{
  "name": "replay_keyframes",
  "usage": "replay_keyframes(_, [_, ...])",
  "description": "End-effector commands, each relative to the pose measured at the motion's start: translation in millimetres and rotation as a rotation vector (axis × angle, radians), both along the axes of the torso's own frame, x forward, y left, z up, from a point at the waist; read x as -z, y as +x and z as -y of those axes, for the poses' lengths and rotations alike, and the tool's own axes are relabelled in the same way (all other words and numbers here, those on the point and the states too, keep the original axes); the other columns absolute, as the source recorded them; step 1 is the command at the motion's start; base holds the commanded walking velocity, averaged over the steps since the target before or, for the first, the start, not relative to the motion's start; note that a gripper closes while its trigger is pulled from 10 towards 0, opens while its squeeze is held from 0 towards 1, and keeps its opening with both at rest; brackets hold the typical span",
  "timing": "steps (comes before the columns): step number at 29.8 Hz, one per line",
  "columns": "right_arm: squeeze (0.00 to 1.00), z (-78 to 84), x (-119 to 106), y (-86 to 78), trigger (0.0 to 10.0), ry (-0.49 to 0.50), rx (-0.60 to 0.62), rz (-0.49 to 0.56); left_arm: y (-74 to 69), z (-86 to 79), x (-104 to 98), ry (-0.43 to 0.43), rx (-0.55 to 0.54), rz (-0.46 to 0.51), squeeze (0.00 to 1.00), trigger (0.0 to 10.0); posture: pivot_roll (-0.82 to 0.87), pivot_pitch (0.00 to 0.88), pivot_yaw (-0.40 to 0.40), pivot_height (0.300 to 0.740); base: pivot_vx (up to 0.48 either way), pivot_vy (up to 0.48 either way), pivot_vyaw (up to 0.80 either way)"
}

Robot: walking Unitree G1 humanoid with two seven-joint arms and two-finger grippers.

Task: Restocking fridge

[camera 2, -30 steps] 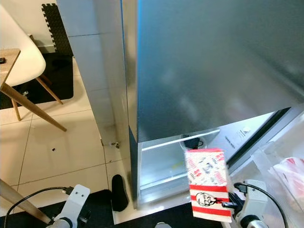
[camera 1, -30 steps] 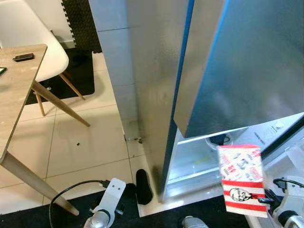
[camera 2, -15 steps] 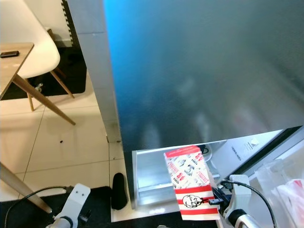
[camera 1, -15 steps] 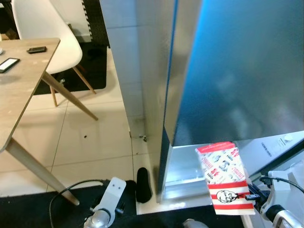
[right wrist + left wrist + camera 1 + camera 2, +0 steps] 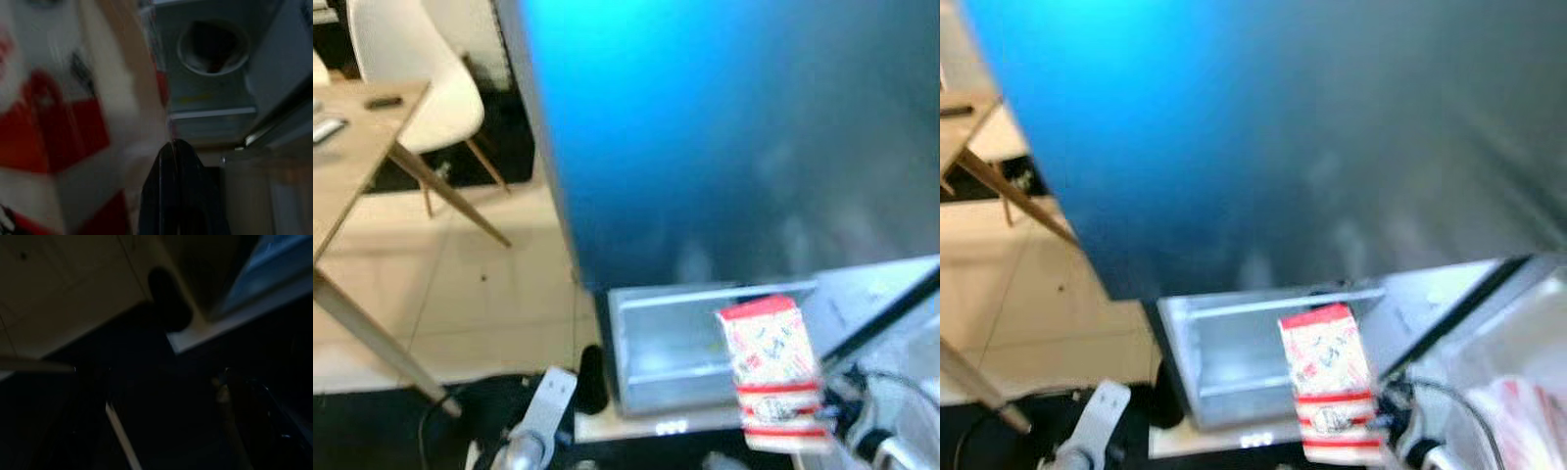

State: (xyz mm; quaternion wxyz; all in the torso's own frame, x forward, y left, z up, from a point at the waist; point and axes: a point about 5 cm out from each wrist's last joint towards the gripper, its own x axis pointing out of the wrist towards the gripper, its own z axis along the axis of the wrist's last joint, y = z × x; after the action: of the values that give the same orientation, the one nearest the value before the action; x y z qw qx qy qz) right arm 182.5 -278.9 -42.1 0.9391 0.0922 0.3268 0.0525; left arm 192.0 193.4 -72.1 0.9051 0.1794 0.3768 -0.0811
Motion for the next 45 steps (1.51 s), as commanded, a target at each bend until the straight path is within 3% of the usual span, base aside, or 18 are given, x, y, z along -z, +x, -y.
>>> replay_keyframes(1, [0.0,12.1,-5,-0.7,10.0,-0.027,0.03,0.011,-9.1,-3.4,5,0.011,-0.003,-0.038,0.0,10.0,-0.08,0.112,-0.024,0.74,0.0,-0.289,0.0])
replay_keyframes(18, [0.0,-3.6,-2,3.0,10.0,-0.011,-0.052,0.013,-7.8,-4.3,4,-0.003,-0.025,-0.033,0.0,10.0,-0.08,0.11,-0.022,0.74,0.0,-0.017,0.0])
replay_keyframes(25, [0.0,-25.0,7,-0.8,10.0,0.008,-0.137,-0.026,-9.9,-3.1,5,-0.019,-0.02,-0.047,0.0,10.0,-0.07,0.107,-0.023,0.74,0.0,0.0,0.0])
replay_keyframes(26, [0.0,-37.1,12,-3.5,10.0,0.034,-0.173,-0.04,-11.8,-2.7,6,-0.025,-0.017,-0.054,0.0,10.0,-0.07,0.106,-0.024,0.74,0.0,0.0,0.0])
replay_keyframes(31, [0.0,-52.4,17,-6.3,10.0,0.056,-0.21,-0.06,-12.4,-2.9,7,-0.026,-0.014,-0.057,0.0,10.0,-0.07,0.104,-0.022,0.74,0.0,0.0,0.0])
replay_keyframes(45, [0.0,-61.1,19,8.7,10.0,0.014,-0.017,-0.049,-9.9,-2.5,6,-0.026,-0.011,-0.053,0.0,10.0,-0.07,0.108,-0.02,0.74,0.0,0.0,0.0])
